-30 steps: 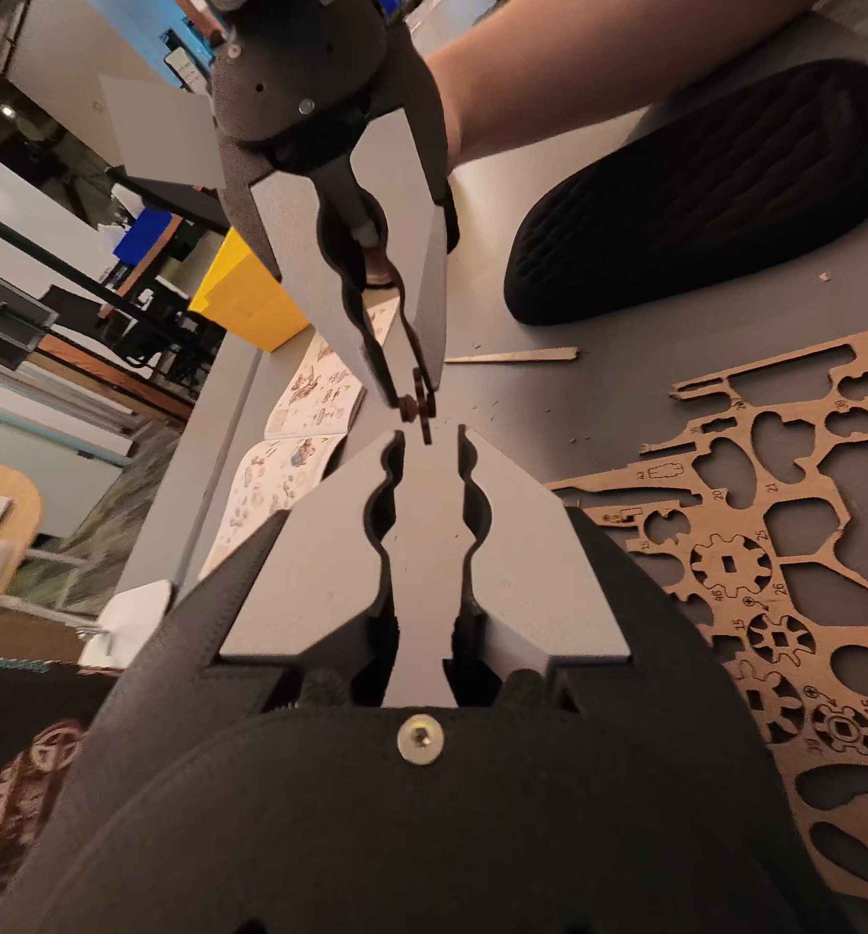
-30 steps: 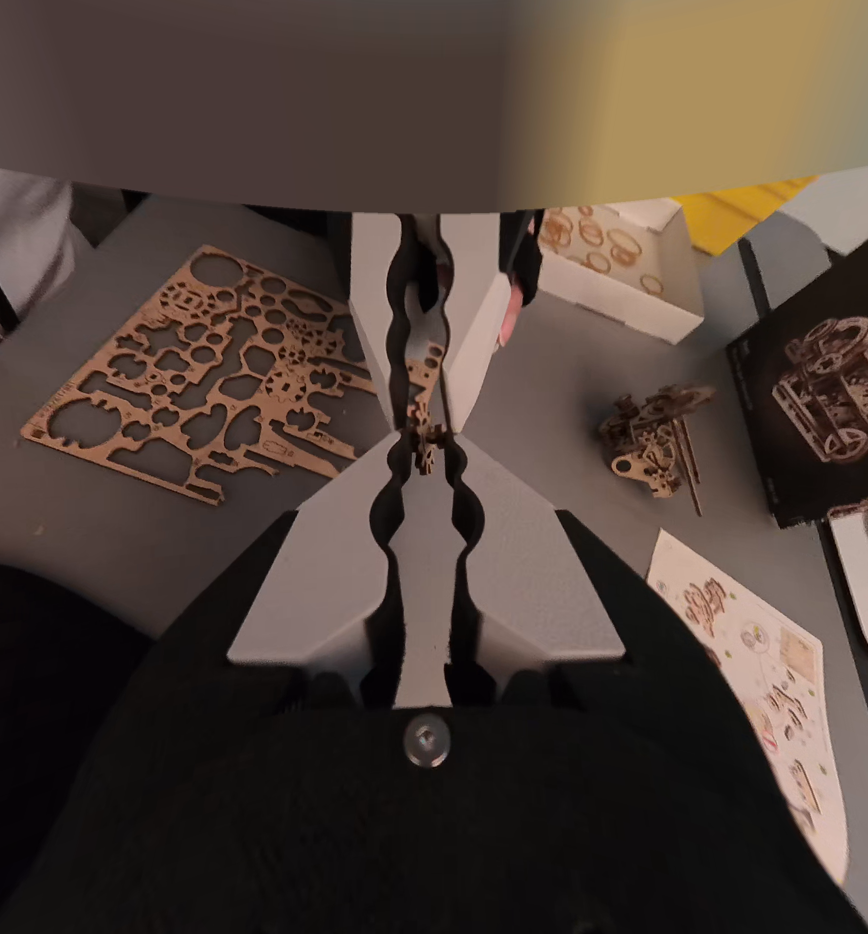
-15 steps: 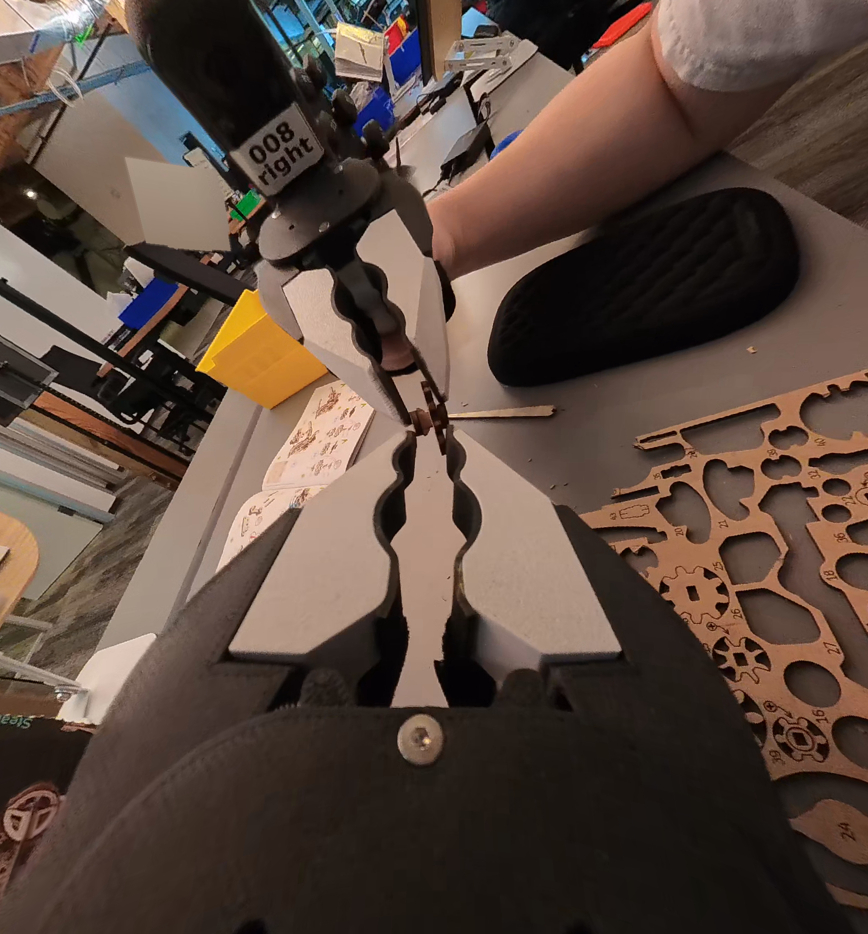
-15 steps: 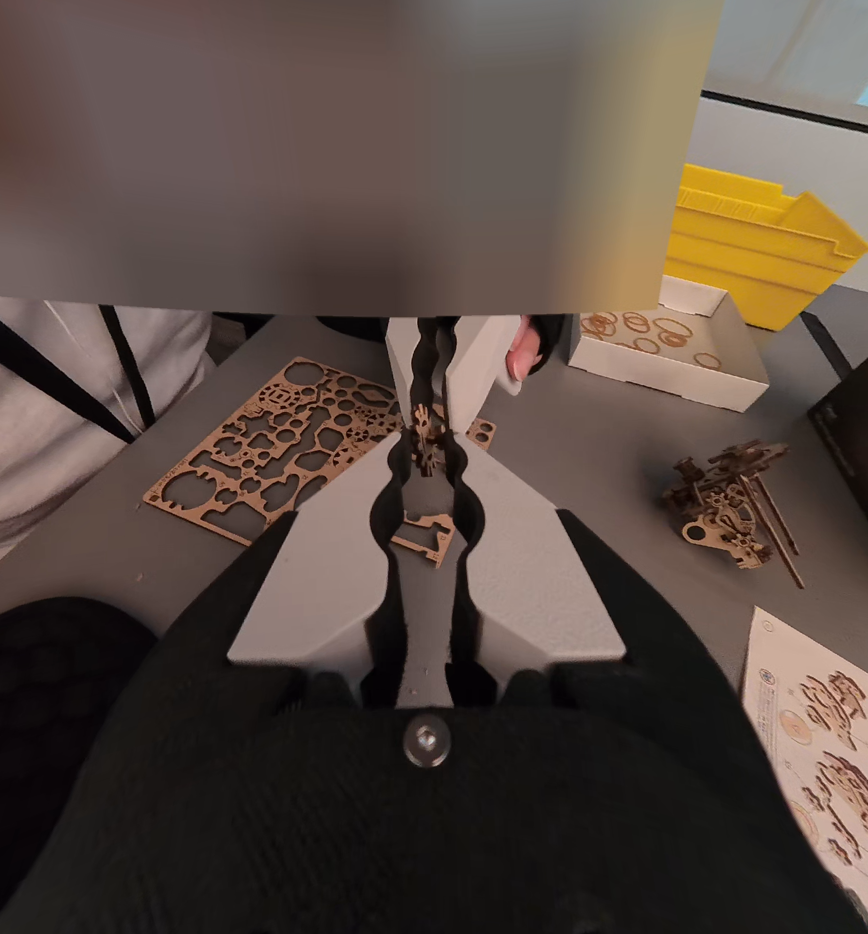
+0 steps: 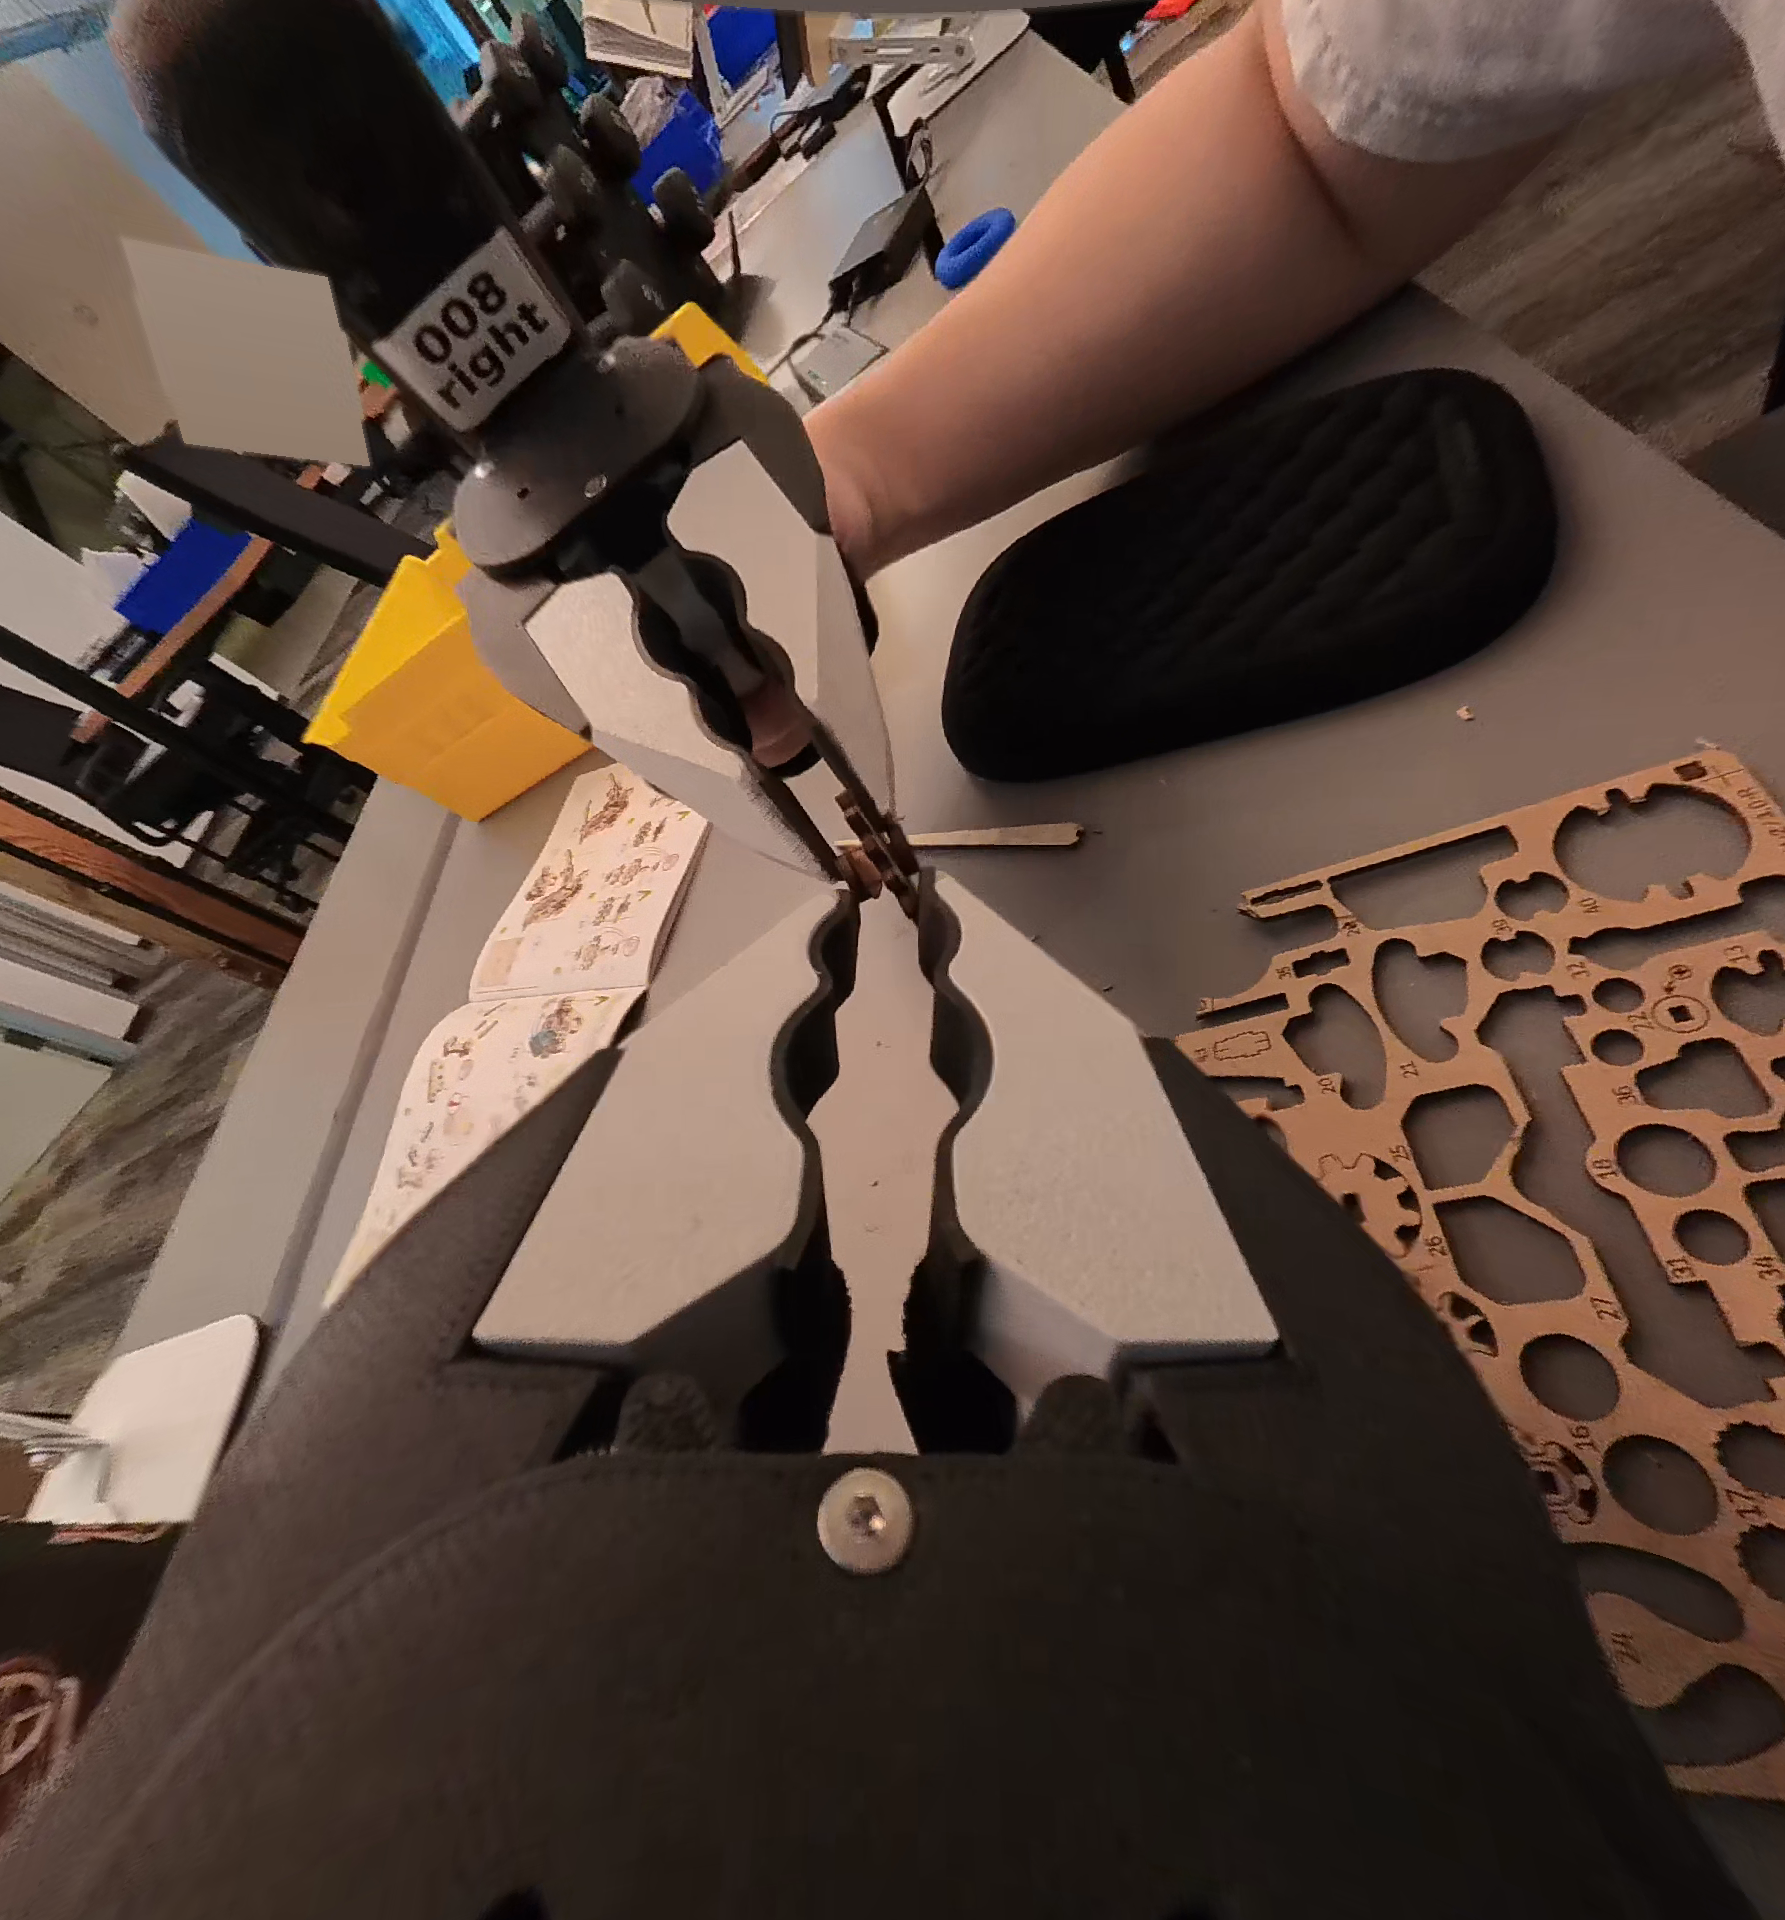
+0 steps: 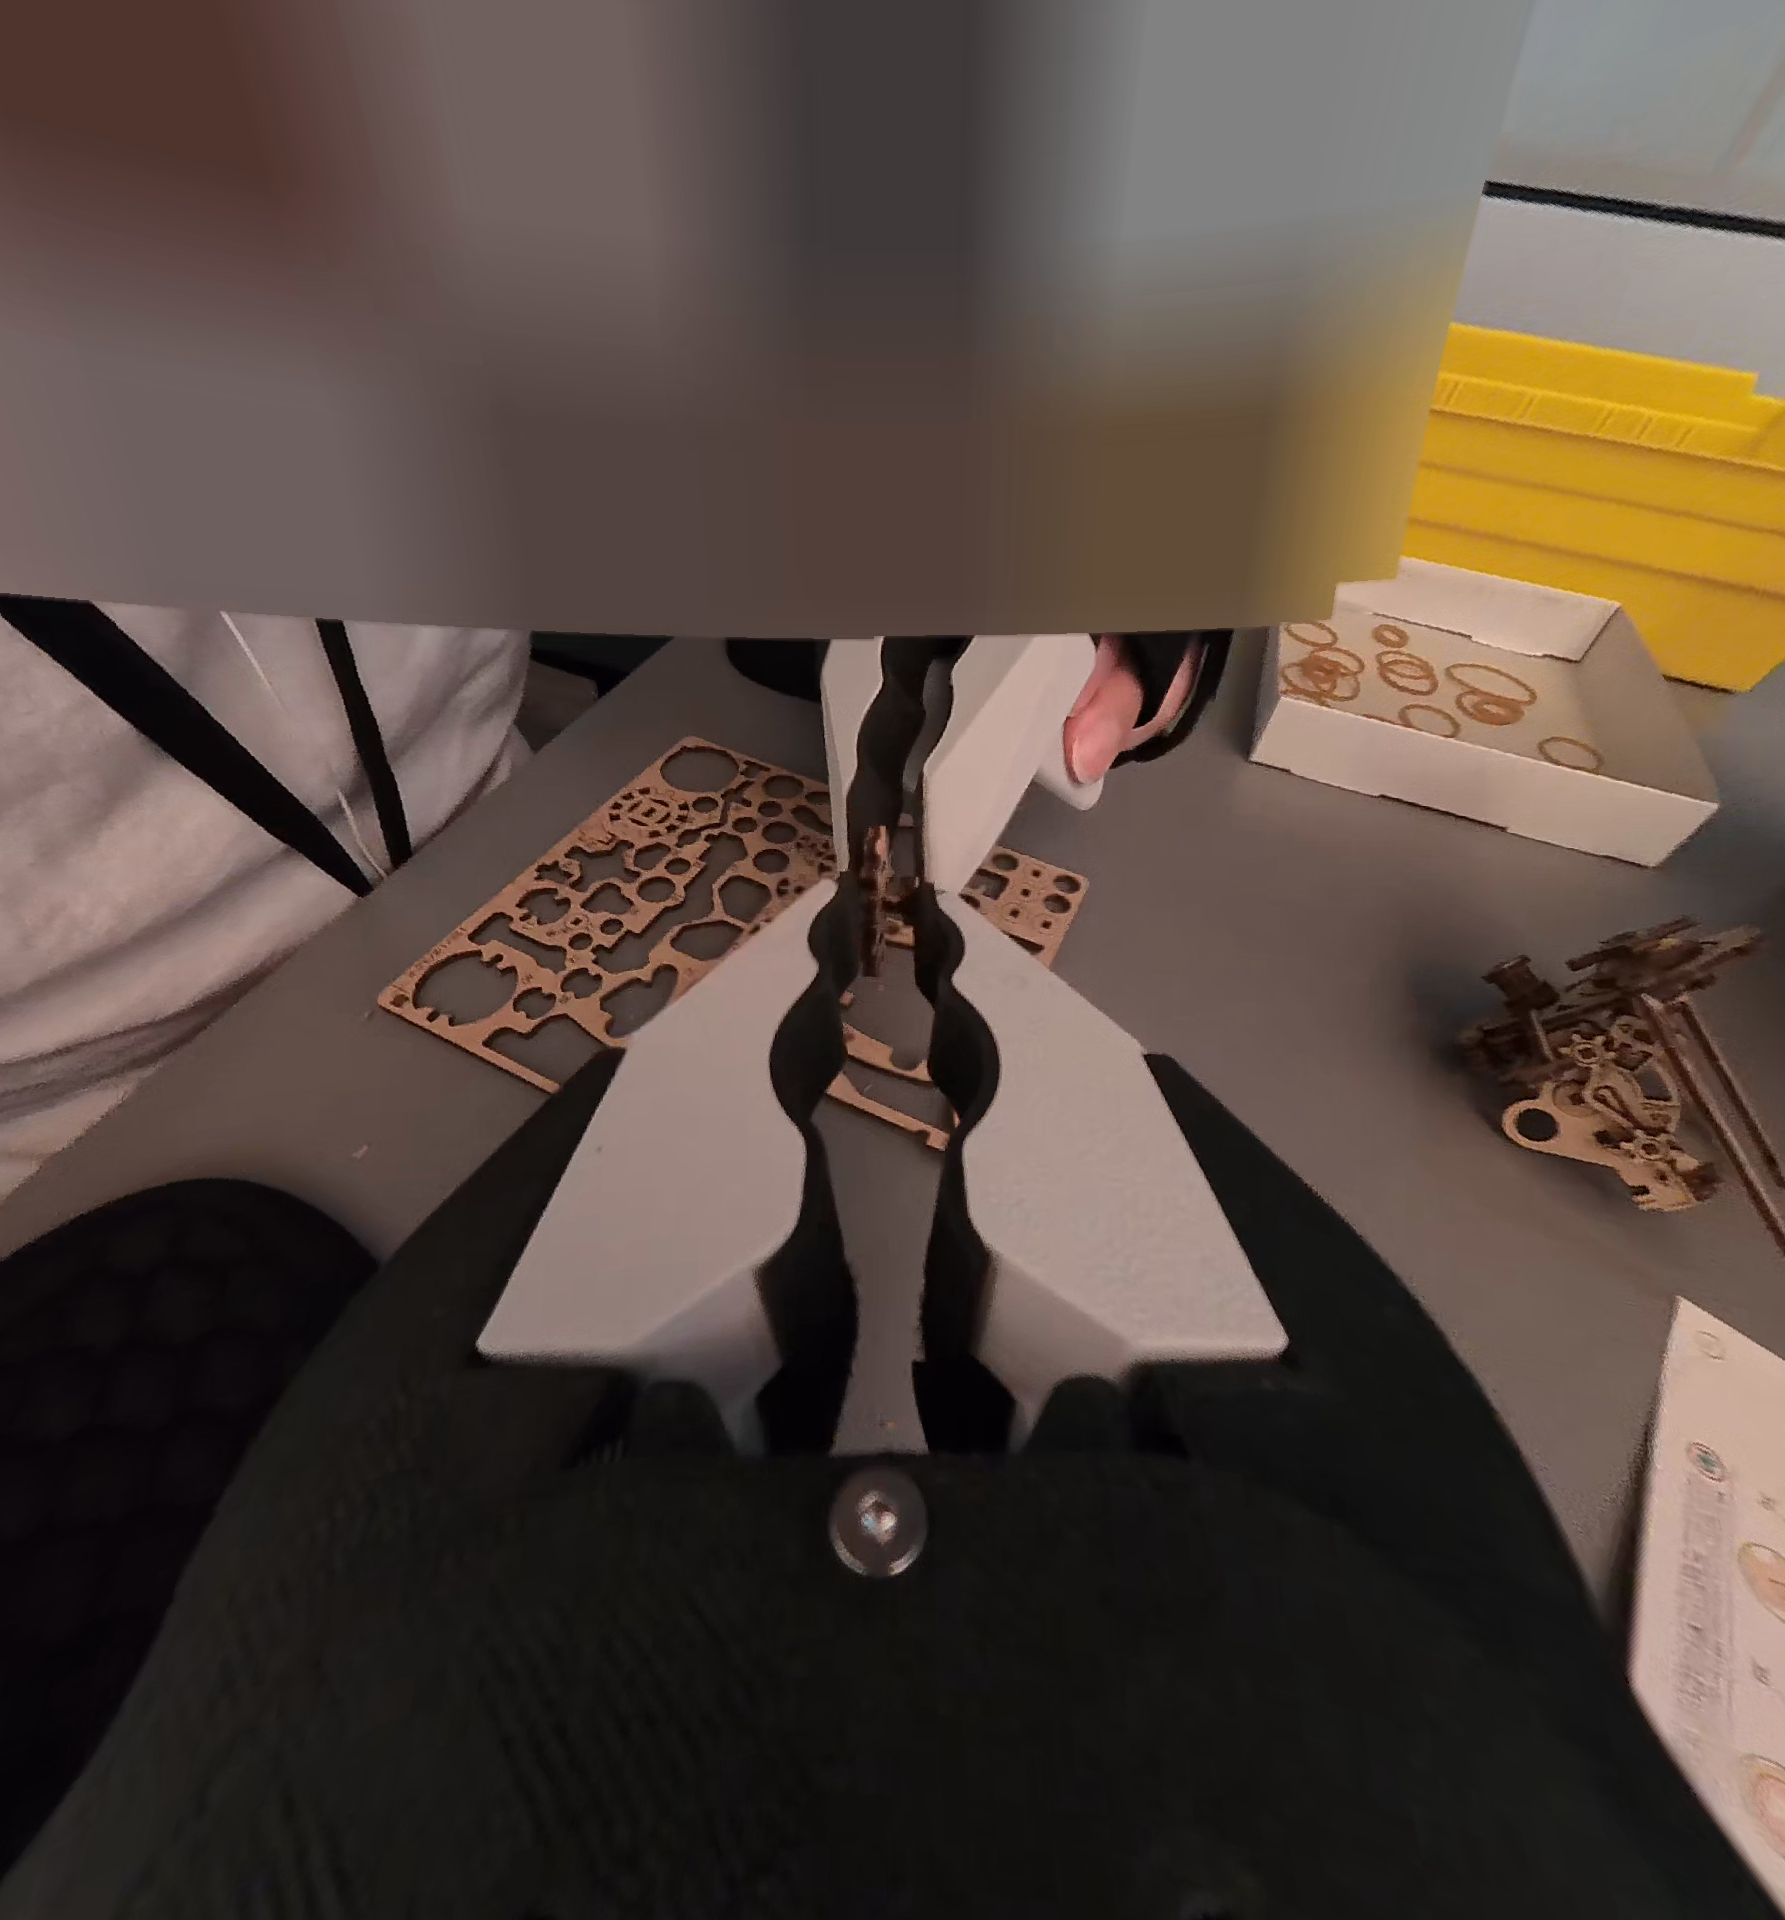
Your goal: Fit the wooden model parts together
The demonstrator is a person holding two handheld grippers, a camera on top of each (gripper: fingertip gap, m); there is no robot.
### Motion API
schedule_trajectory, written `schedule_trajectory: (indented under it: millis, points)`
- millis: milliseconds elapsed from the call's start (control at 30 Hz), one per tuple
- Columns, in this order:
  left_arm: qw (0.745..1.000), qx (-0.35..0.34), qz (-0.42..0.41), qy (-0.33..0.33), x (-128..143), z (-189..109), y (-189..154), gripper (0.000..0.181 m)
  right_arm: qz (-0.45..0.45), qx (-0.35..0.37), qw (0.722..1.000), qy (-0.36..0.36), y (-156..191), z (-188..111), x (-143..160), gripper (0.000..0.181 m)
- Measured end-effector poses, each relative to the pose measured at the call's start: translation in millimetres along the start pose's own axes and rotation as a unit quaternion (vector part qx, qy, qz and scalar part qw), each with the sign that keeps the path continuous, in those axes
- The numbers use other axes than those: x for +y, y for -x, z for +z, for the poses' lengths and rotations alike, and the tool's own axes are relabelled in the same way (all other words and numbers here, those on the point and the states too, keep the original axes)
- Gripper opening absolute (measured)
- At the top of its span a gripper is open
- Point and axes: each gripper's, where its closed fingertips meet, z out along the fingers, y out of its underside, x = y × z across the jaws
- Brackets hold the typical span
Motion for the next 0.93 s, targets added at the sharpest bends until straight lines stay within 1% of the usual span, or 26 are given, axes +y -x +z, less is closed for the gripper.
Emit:
schedule_trajectory:
  millis: [100, 267, 333, 367, 433, 533, 600, 667, 700, 733, 767, 800, 833, 867, 900, 933]
  points:
    - [0.999, 0.020, -0.030, -0.001, 0.6, 0.1, -2.0, 0.009, 0.030, -0.017, 0.999, -0.009, 0.5, 0.7, 1.6, 0.008]
    - [0.995, 0.053, -0.087, -0.024, -5.4, -2.5, -4.1, 0.009, 0.068, -0.041, 0.996, -0.032, 3.0, 1.3, -3.5, 0.007]
    - [0.990, 0.033, -0.129, -0.038, -4.1, -6.0, 10.1, 0.009, 0.116, -0.024, 0.991, -0.061, -9.8, -3.1, -8.3, 0.008]
    - [0.985, 0.033, -0.161, -0.050, -3.6, -6.4, 14.5, 0.009, 0.138, -0.025, 0.987, -0.075, -13.8, -5.2, -9.6, 0.008]
    - [0.974, 0.037, -0.217, -0.051, 2.9, -5.6, 19.9, 0.009, 0.159, -0.014, 0.984, -0.082, -21.2, -5.6, -5.9, 0.008]
    - [0.954, 0.010, -0.290, -0.077, 6.3, -9.4, 38.0, 0.009, 0.210, 0.016, 0.968, -0.133, -39.8, -11.7, -12.1, 0.008]
    - [0.926, 0.026, -0.364, -0.092, 9.3, -11.1, 43.7, 0.009, 0.267, 0.019, 0.952, -0.149, -48.3, -11.8, -12.0, 0.007]
    - [0.892, 0.058, -0.434, -0.111, 9.8, -12.1, 45.0, 0.008, 0.287, 0.013, 0.945, -0.160, -50.6, -12.2, -12.3, 0.008]
    - [0.877, 0.070, -0.461, -0.118, 10.6, -12.5, 45.5, 0.008, 0.271, 0.019, 0.949, -0.161, -51.3, -13.0, -12.2, 0.011]
    - [0.861, 0.075, -0.486, -0.127, 12.5, -13.3, 47.9, 0.008, 0.247, 0.029, 0.955, -0.160, -52.2, -14.4, -12.3, 0.019]
    - [0.844, 0.081, -0.513, -0.131, 15.5, -13.7, 49.5, 0.008, 0.222, 0.047, 0.962, -0.149, -53.6, -15.7, -10.5, 0.023]
    - [0.826, 0.097, -0.540, -0.131, 17.9, -13.9, 48.9, 0.008, 0.182, 0.066, 0.972, -0.130, -53.4, -17.1, -8.1, 0.029]
    - [0.805, 0.110, -0.567, -0.135, 19.3, -14.4, 49.3, 0.008, 0.122, 0.098, 0.982, -0.106, -54.0, -19.4, -5.7, 0.032]
    - [0.781, 0.119, -0.596, -0.142, 21.0, -14.7, 50.1, 0.008, 0.049, 0.151, 0.984, -0.085, -58.5, -23.8, -6.2, 0.041]
    - [0.757, 0.135, -0.621, -0.151, 20.8, -15.2, 49.8, 0.008, -0.031, 0.194, 0.978, -0.062, -58.5, -26.5, -9.9, 0.053]
    - [0.735, 0.150, -0.642, -0.159, 19.9, -15.9, 49.6, 0.008, -0.107, 0.230, 0.967, -0.025, -57.1, -27.4, -11.6, 0.054]
